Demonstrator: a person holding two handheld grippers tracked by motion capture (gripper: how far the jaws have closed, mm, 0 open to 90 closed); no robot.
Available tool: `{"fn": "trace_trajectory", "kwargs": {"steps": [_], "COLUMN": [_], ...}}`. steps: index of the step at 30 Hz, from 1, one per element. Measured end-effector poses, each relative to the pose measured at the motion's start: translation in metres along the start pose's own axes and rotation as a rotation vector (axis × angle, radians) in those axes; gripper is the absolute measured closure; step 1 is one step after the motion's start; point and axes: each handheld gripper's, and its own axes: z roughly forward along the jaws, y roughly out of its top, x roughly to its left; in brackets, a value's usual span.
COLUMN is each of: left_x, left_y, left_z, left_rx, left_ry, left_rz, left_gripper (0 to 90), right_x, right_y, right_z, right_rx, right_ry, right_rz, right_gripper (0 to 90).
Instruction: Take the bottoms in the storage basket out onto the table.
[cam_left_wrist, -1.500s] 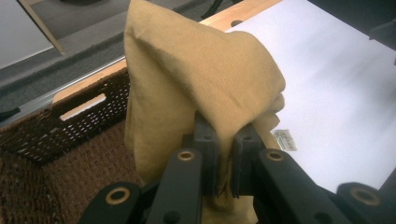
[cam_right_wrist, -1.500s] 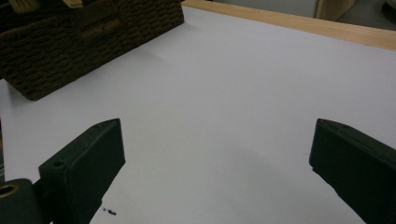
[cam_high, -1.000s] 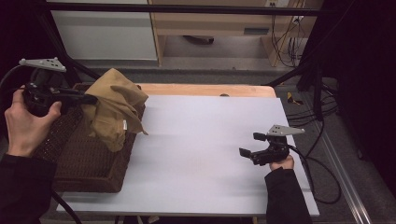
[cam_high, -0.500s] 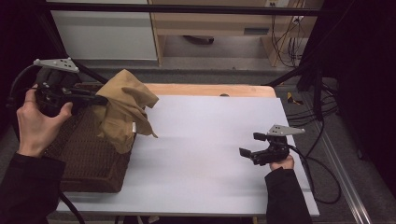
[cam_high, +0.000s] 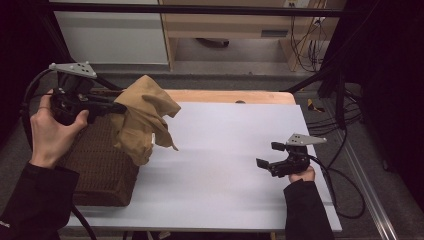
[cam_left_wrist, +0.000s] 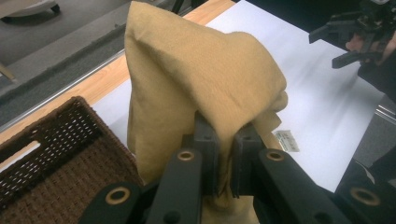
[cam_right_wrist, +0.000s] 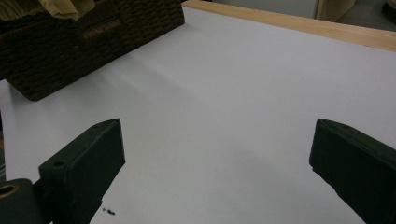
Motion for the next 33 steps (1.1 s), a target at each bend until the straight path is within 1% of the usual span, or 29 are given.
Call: {"fn": "trace_trajectory", "kwargs": {"steps": [16,28,33], "left_x": [-0.013,-0.019,-0.021], "left_y": [0.006,0.006,0.004], "left_z": [0.021,0.040,0.047], "left_rx": [0.002,0.021,0.034], "left_ry": [-0.054,-0.090,-0.097], "left_rz": [0.024,0.039,0.046], "left_gripper": [83.2,83.2,83.1], "right_x": [0.000,0.000,0.000], "right_y": [0.000,0.000,0.000], "right_z": [0.001,0.001,0.001], "right_rx": [0.001,0.004,0.003], "right_ry": [0.001,0.003,0.003], "right_rz": [0.000,-0.003,-0.002], "right_gripper": [3.9,3.9,3.9]}}
